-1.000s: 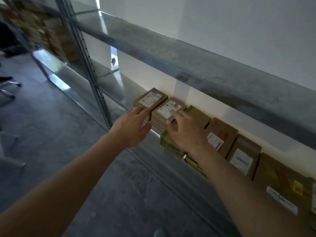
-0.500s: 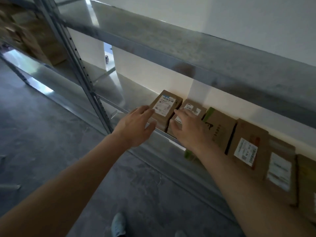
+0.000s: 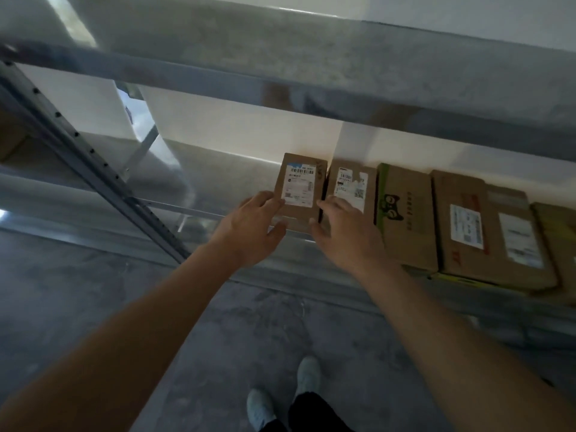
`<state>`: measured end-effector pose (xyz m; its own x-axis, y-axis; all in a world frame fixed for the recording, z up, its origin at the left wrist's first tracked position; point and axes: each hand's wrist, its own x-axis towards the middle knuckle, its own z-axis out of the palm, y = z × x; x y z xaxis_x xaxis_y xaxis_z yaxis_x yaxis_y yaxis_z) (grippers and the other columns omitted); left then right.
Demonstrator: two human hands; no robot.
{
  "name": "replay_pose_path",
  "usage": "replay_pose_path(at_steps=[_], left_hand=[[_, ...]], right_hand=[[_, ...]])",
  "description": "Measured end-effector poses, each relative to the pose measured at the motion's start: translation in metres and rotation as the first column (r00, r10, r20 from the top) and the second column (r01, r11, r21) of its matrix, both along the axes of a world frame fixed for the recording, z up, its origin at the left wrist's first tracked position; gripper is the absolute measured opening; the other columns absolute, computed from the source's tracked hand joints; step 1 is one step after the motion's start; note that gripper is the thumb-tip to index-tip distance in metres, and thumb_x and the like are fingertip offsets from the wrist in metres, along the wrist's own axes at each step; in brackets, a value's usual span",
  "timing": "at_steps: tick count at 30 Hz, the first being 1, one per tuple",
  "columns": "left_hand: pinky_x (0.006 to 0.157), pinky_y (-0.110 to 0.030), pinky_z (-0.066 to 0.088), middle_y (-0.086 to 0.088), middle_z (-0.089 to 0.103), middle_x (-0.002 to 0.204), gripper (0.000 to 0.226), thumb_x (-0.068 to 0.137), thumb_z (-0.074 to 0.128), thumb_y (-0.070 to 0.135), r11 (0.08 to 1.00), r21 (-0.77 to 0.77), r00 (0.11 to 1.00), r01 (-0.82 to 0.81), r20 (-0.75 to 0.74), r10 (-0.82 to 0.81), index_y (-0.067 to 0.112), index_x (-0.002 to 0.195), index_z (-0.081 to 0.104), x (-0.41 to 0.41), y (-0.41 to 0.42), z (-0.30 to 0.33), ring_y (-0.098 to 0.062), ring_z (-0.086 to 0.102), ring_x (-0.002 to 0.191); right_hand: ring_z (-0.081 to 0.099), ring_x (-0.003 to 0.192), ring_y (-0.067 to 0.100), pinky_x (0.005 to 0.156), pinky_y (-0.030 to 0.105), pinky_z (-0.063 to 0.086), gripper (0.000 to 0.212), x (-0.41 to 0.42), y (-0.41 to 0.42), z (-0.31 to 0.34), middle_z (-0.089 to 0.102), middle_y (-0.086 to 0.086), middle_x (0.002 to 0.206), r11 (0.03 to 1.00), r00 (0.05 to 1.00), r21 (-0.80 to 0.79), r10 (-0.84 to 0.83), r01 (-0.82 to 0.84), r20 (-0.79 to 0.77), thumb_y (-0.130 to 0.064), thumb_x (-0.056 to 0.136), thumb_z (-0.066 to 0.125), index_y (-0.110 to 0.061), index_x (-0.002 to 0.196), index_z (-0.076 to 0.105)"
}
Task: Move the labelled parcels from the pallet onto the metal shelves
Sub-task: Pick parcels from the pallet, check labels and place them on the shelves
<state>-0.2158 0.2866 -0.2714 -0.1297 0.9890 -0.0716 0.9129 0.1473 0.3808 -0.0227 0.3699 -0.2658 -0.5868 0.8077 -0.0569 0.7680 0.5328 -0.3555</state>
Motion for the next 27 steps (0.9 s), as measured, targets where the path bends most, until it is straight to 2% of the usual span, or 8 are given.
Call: replay_pose_path(at_steps=[5,11,13,17,22,27], left_hand=[[0.102,-0.047,0.053,-0.001,0.048,0.149,0.053,0.099,0.049,0.042,1.0,-0.03,1.0,0.006,0.011,-0.005,0.022,0.147,0.048,-0.012,0.017,-0.012,-0.026,0.051,0.131],[0.095,-0.045,0.058,0.001,0.052,0.142,0.061,0.09,0.033,0.052,0.999,-0.053,1.0,0.002,0.022,0.0,0.023,0.14,0.054,-0.026,0.045,-0.034,-0.024,0.057,0.124],[0.095,-0.045,0.058,0.001,0.051,0.142,0.058,0.091,0.036,0.049,0.998,-0.068,1.0,0.009,0.03,-0.007,0.022,0.139,0.054,-0.027,0.054,-0.038,-0.025,0.057,0.124],[0.093,-0.045,0.059,-0.003,0.05,0.144,0.045,0.097,0.051,0.036,0.996,-0.09,1.0,-0.004,0.022,0.006,0.018,0.138,0.054,-0.028,0.069,-0.043,-0.028,0.057,0.123],[0.091,-0.044,0.061,-0.005,0.045,0.148,0.045,0.1,0.049,0.037,0.996,-0.092,0.999,0.004,0.035,-0.001,0.015,0.14,0.052,-0.029,0.085,-0.05,-0.03,0.058,0.123],[0.104,-0.038,0.054,0.0,0.032,0.162,0.048,0.105,0.047,0.031,0.995,-0.082,0.994,0.058,0.095,-0.05,0.016,0.15,0.048,-0.037,0.1,-0.066,-0.024,0.05,0.137]], right_hand=[[0.059,0.112,0.02,0.085,0.043,0.056,0.05,-0.017,0.015,-0.017,0.055,0.0,0.136,1.0,1.0,-0.016,-0.004,0.004,-0.001,-0.05,0.099,0.044,-0.02,0.138,0.054],[0.059,0.111,0.018,0.082,0.036,0.056,0.045,-0.034,0.041,-0.034,0.056,-0.002,0.131,0.999,0.999,-0.022,0.027,-0.028,-0.027,-0.041,0.1,0.052,-0.018,0.138,0.054],[0.059,0.113,0.018,0.082,0.032,0.055,0.046,-0.038,0.05,-0.038,0.056,-0.002,0.133,0.999,0.999,-0.023,0.031,-0.031,-0.029,-0.039,0.099,0.055,-0.018,0.14,0.053],[0.059,0.111,0.02,0.091,0.036,0.054,0.048,-0.041,0.061,-0.045,0.057,0.0,0.132,0.998,0.997,-0.012,0.056,-0.056,-0.046,-0.038,0.098,0.057,-0.015,0.14,0.054],[0.058,0.114,0.022,0.1,0.041,0.049,0.047,-0.043,0.071,-0.048,0.057,0.003,0.135,0.999,0.998,-0.017,0.051,-0.051,-0.045,-0.035,0.098,0.058,-0.014,0.14,0.055],[0.052,0.125,0.024,0.111,0.038,0.04,0.047,-0.047,0.076,-0.057,0.055,0.006,0.139,0.999,0.998,-0.047,0.021,-0.024,-0.055,-0.034,0.101,0.056,-0.012,0.142,0.053]])
